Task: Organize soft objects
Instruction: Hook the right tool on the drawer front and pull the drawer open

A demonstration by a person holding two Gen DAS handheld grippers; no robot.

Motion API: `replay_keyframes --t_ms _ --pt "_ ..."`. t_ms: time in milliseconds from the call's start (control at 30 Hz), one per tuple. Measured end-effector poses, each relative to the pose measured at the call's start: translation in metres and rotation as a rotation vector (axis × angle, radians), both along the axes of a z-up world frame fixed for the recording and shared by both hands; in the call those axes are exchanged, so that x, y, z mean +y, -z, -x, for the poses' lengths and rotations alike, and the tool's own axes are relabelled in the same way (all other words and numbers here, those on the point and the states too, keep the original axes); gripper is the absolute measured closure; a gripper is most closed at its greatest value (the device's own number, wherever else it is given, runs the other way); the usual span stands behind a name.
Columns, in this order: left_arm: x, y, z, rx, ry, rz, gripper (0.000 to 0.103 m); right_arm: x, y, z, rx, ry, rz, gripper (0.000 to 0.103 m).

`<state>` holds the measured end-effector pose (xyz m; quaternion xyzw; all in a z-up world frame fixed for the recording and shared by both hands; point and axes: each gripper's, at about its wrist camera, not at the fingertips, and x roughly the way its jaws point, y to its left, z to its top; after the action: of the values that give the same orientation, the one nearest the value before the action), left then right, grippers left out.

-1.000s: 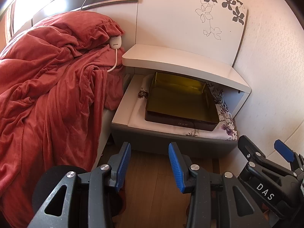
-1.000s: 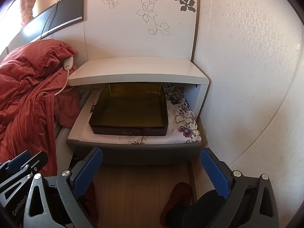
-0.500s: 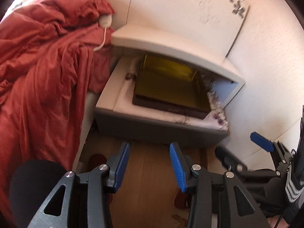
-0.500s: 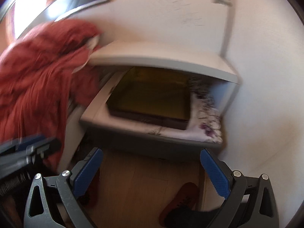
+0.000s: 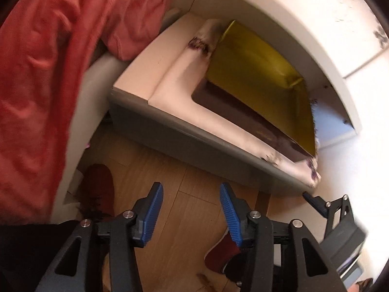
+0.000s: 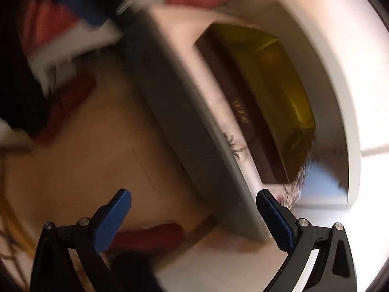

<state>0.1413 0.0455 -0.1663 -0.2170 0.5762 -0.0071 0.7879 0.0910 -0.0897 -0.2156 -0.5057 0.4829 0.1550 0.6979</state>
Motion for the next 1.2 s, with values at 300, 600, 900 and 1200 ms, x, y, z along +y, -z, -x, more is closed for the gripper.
replay_keyframes --t_ms 300,600,900,1200 --pt "0.006 0.043 -0.039 0.057 -0.121 0.083 0.044 -0.025 0.051 -0.043 0.004 -0.001 0.082 0.0" --pt "0.01 0.063 -0.052 0.08 -0.176 0.086 0.031 -0.034 0.048 -0.049 0.027 -0.028 0.082 0.0" --pt "0.014 0.062 -0.058 0.077 -0.191 0.086 0.029 -0.035 0.035 -0.042 0.069 -0.08 0.129 0.0" --pt "0.014 0.059 -0.042 0.159 -0.189 0.019 0.027 -0.022 0.011 -0.023 0.156 -0.118 0.169 0.0"
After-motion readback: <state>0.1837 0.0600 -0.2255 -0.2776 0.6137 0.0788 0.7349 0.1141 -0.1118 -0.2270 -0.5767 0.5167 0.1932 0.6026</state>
